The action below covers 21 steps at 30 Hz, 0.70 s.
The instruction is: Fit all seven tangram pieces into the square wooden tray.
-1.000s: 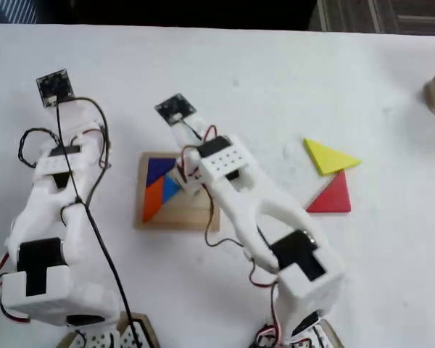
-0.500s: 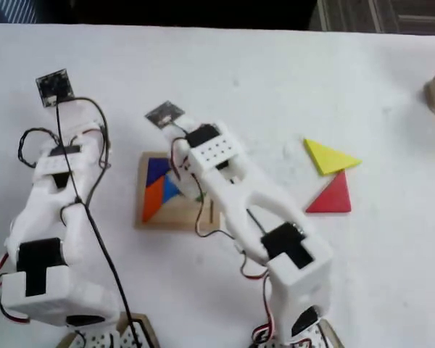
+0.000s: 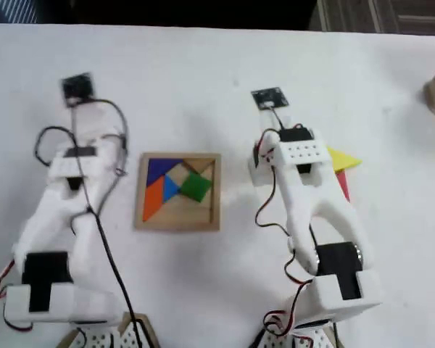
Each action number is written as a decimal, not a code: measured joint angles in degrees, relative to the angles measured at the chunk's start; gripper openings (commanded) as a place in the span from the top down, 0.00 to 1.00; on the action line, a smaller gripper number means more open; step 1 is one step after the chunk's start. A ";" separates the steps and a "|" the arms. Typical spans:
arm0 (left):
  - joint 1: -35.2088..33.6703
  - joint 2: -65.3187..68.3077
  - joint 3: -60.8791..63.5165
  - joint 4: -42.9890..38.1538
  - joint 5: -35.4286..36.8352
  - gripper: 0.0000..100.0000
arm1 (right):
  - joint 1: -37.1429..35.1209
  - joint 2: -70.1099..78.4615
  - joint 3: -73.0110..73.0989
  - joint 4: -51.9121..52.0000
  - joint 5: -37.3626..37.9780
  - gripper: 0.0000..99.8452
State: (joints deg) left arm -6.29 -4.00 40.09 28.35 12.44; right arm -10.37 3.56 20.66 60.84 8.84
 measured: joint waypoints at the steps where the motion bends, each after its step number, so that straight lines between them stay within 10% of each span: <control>1: 2.29 -1.85 1.93 0.09 0.00 0.98 | 0.18 0.00 0.00 -0.79 -0.09 0.98; 12: 32.70 -15.12 16.88 0.09 0.00 0.98 | 0.26 0.00 0.97 -2.81 -0.18 0.98; 21: 33.67 -15.38 17.23 1.14 0.00 0.98 | 0.26 0.00 0.97 -2.81 -0.18 0.98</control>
State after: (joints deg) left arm 27.38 -19.38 57.32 29.49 12.44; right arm -10.11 3.56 21.63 58.02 8.66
